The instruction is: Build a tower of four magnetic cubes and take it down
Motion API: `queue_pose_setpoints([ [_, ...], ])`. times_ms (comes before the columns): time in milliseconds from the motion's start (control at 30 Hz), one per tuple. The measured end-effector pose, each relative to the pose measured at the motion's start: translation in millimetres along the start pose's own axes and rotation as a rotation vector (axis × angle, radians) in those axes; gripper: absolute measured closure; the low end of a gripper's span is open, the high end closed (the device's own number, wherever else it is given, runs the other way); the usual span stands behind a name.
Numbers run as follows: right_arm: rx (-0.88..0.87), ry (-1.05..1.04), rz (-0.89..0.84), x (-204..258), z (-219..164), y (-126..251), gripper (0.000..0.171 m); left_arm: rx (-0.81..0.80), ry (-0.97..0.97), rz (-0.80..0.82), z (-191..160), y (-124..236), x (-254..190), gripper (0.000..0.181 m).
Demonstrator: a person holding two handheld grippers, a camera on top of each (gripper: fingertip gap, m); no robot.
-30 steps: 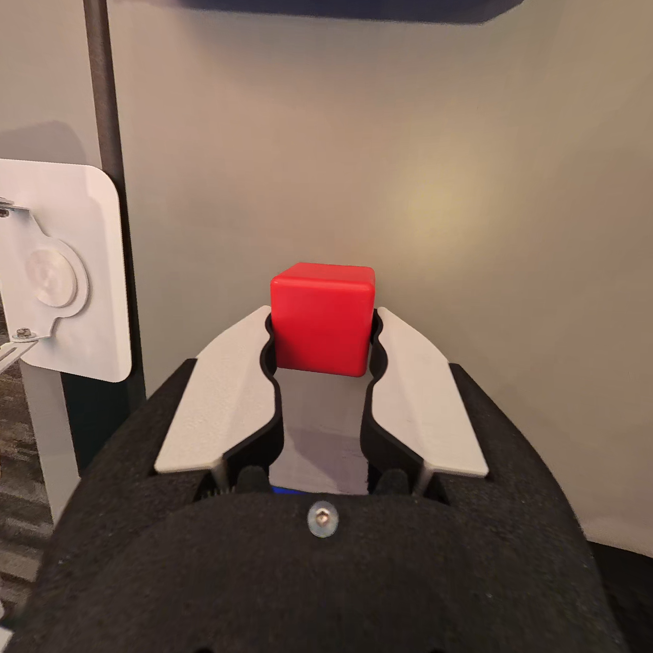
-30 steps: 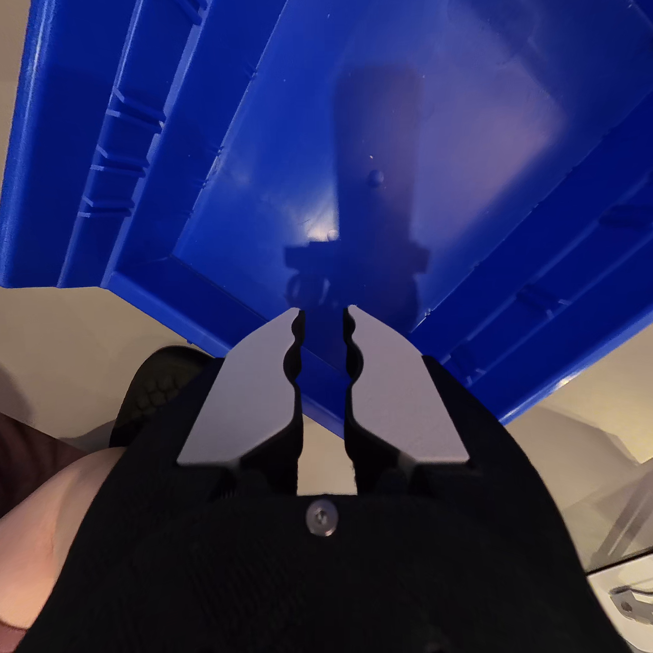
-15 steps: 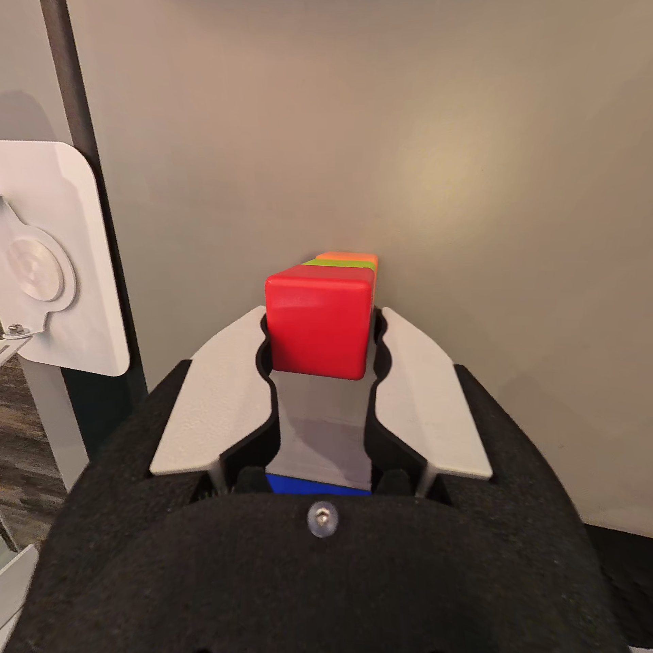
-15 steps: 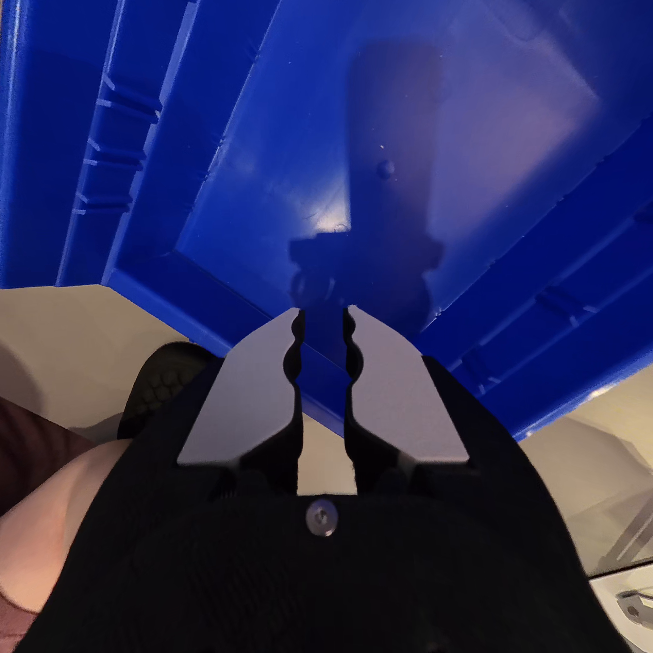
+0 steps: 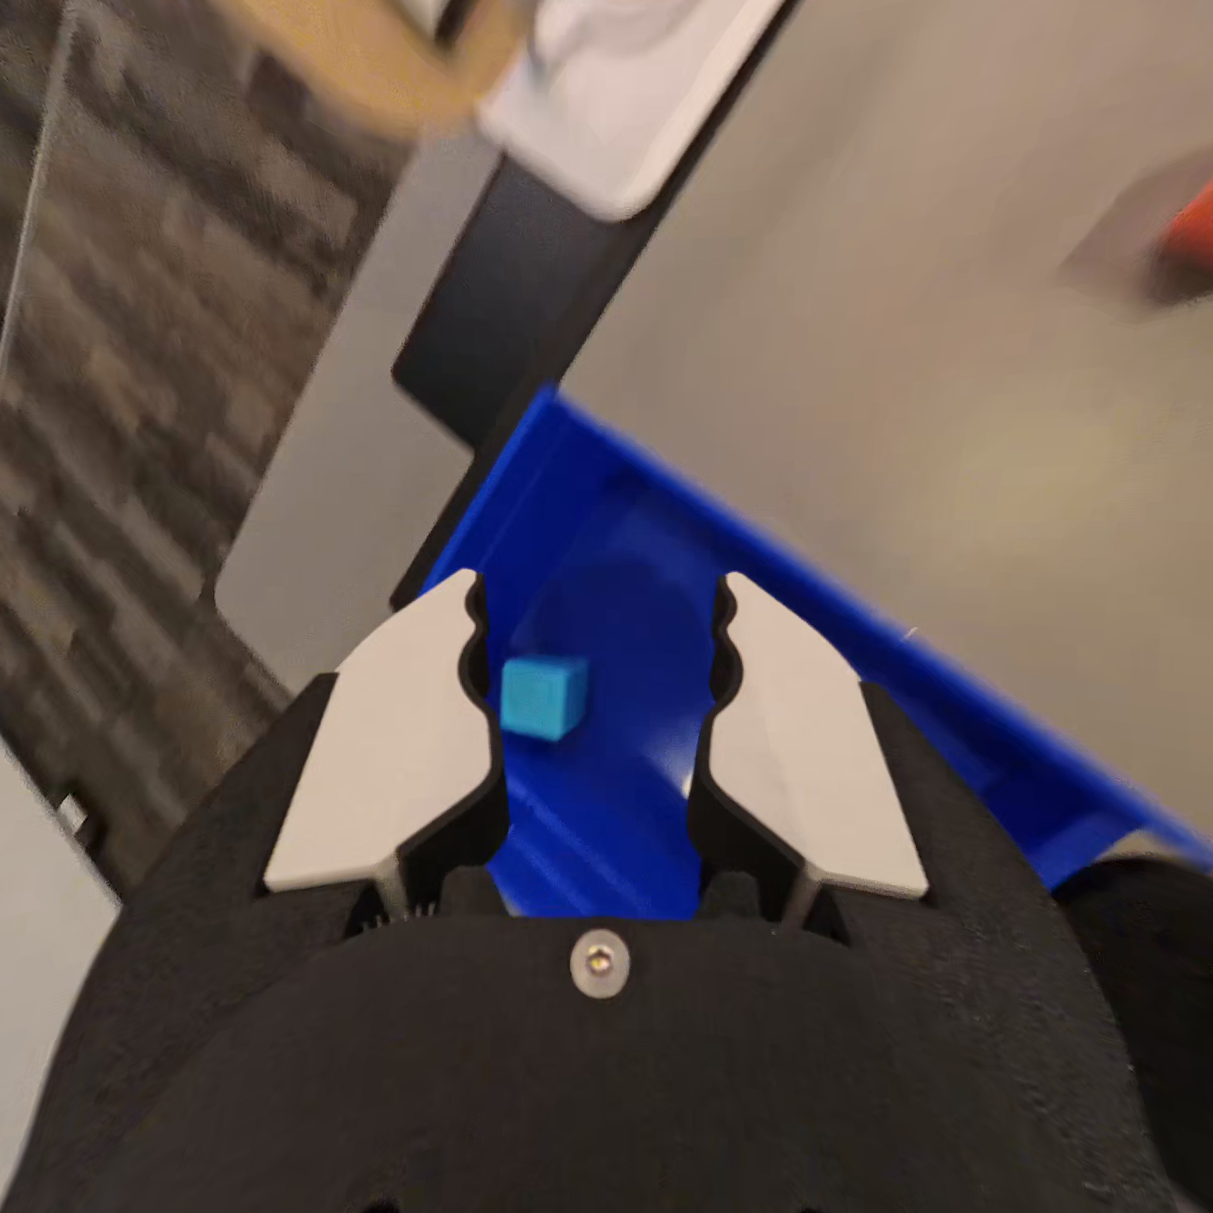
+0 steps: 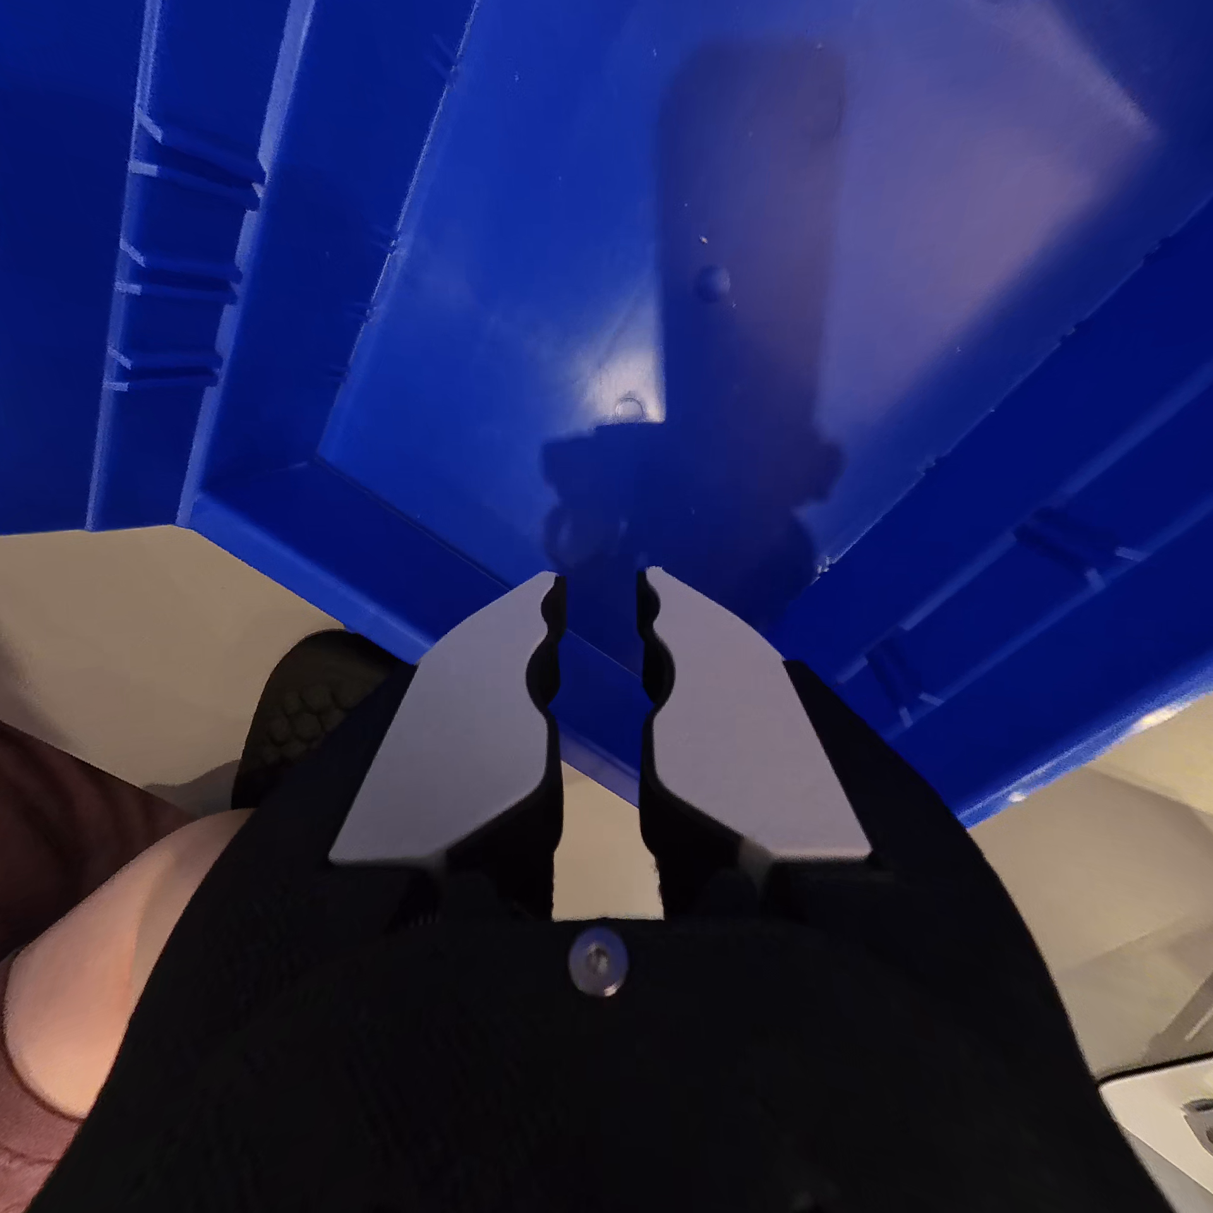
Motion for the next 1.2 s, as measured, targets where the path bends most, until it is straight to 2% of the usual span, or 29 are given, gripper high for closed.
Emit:
queue_pose_setpoints([
  [100, 0.01, 0.011, -0.008, 3, 3, -1, 0.148, 0.19, -0.094, 0.005, -60, -30, 17, 0.111],
  [200, 0.017, 0.032, -0.008, 8, 6, -2, 0.148, 0.295, -0.138, -0.006, -98, -59, 24, 0.109],
  [467, 0.068, 0.047, -0.013, 15, 2, -3, 0.149, 0.449, -0.125, -0.037, -134, -108, 35, 0.113],
  [633, 0.063, 0.017, -0.014, 11, -4, 1, 0.149, 0.472, -0.061, -0.072, -132, -120, 38, 0.118],
  [700, 0.064, 0.014, -0.005, 11, -6, 2, 0.149, 0.47, -0.056, -0.068, -131, -119, 41, 0.128],
  [933, 0.066, 0.008, 0.025, 10, -8, -1, 0.149, 0.47, -0.071, -0.08, -131, -109, 36, 0.129],
  [1067, 0.058, 0.016, 0.038, 11, -9, -1, 0.15, 0.397, -0.096, -0.012, -113, -83, 35, 0.129],
  [1200, 0.047, 0.007, 0.042, 9, -10, 1, 0.151, 0.24, -0.146, 0.073, -66, -35, 25, 0.13],
])
Point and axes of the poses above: each gripper's, where its closed fingertips meet, y back along the fingers, z out of its top, x = y × z across the jaws, the point moved 6 cm from there along y, back along the fingers, and after that the axes turned 4 degrees about -x, right-handed, at the moved point
